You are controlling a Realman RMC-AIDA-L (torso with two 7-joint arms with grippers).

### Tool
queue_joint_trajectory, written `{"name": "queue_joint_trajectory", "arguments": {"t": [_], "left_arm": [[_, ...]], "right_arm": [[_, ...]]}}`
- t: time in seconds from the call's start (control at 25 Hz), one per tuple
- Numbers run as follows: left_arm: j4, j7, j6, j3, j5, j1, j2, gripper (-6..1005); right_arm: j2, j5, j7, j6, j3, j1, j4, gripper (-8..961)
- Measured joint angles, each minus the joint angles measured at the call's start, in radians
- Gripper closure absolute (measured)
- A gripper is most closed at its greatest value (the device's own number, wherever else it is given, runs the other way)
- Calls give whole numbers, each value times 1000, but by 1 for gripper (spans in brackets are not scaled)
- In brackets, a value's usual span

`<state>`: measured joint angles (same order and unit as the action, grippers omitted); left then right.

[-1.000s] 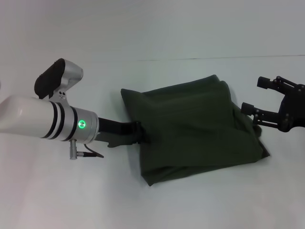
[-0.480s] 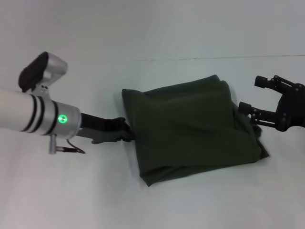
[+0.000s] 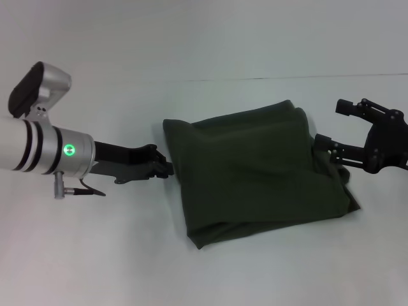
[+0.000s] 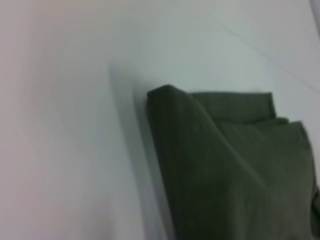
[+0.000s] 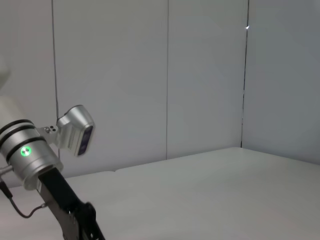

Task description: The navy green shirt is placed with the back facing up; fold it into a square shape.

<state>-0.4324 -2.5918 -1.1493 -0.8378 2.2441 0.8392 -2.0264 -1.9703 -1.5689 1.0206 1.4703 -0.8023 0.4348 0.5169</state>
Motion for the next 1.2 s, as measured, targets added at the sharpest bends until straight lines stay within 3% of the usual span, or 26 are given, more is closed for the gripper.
{"name": "queue_joint_trajectory", "arguments": {"t": [0.24, 0.48, 0.68, 1.2], "left_arm": [[1, 4, 5, 13, 0, -7, -16, 896], [7, 4, 33, 1, 6, 0, -40, 693], [9, 4, 51, -6, 8, 1, -50, 452], [10, 13, 69, -69, 9, 15, -69, 472]], "right_arm": [[0, 0, 0, -2, 0, 1, 0, 37], [1, 0, -1, -2, 0, 1, 0, 37], [3, 0, -4, 0, 0, 0, 0, 36], [7, 0, -9, 1, -5, -6, 0, 36]]}}
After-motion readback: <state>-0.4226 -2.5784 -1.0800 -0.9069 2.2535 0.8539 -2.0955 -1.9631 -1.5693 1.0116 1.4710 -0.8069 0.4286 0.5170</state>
